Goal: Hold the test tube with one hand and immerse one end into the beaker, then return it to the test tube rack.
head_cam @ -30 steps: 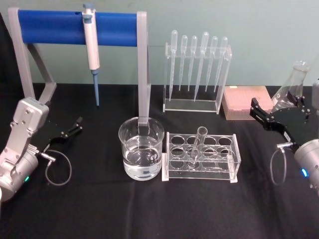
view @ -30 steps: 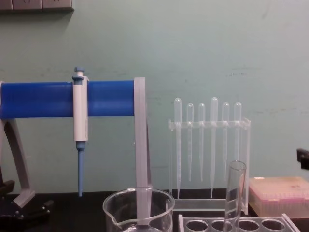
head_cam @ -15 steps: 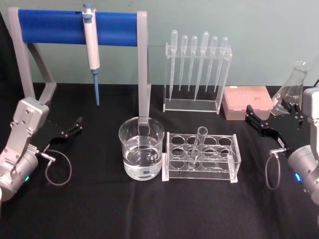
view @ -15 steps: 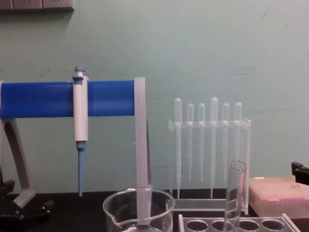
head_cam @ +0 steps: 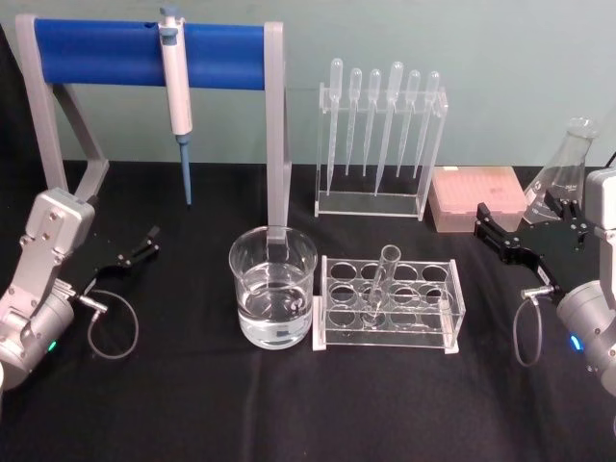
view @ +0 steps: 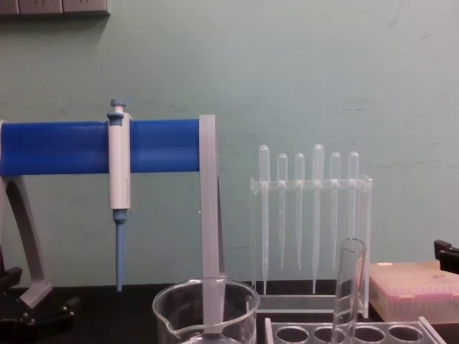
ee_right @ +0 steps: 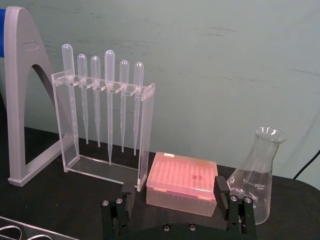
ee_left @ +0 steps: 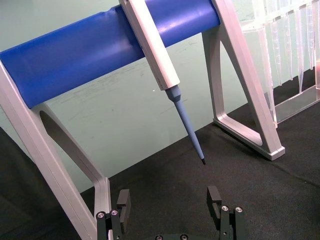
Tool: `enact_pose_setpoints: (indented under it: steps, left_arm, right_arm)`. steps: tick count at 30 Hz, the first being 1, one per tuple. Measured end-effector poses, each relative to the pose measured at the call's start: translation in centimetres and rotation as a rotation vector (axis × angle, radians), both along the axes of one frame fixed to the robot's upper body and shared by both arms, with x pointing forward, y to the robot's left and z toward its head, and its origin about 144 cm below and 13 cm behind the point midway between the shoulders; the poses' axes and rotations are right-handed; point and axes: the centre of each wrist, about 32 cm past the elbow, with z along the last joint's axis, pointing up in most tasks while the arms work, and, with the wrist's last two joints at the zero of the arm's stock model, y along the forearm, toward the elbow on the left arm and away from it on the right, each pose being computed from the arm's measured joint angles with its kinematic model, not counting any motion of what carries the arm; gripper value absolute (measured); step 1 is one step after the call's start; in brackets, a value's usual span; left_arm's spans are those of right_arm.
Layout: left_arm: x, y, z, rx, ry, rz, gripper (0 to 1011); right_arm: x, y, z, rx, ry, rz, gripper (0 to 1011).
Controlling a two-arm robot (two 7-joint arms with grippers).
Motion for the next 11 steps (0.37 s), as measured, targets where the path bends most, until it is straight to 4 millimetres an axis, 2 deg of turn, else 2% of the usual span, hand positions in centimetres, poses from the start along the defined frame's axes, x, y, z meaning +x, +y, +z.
enact_pose_setpoints:
  steps: [11]
  left_arm:
    - [0.0, 0.0, 0.0, 0.0, 0.0, 0.0, 1000]
  right_arm:
    - [-0.01, 0.02, 0.02, -0.001, 0.001, -0.001, 1000]
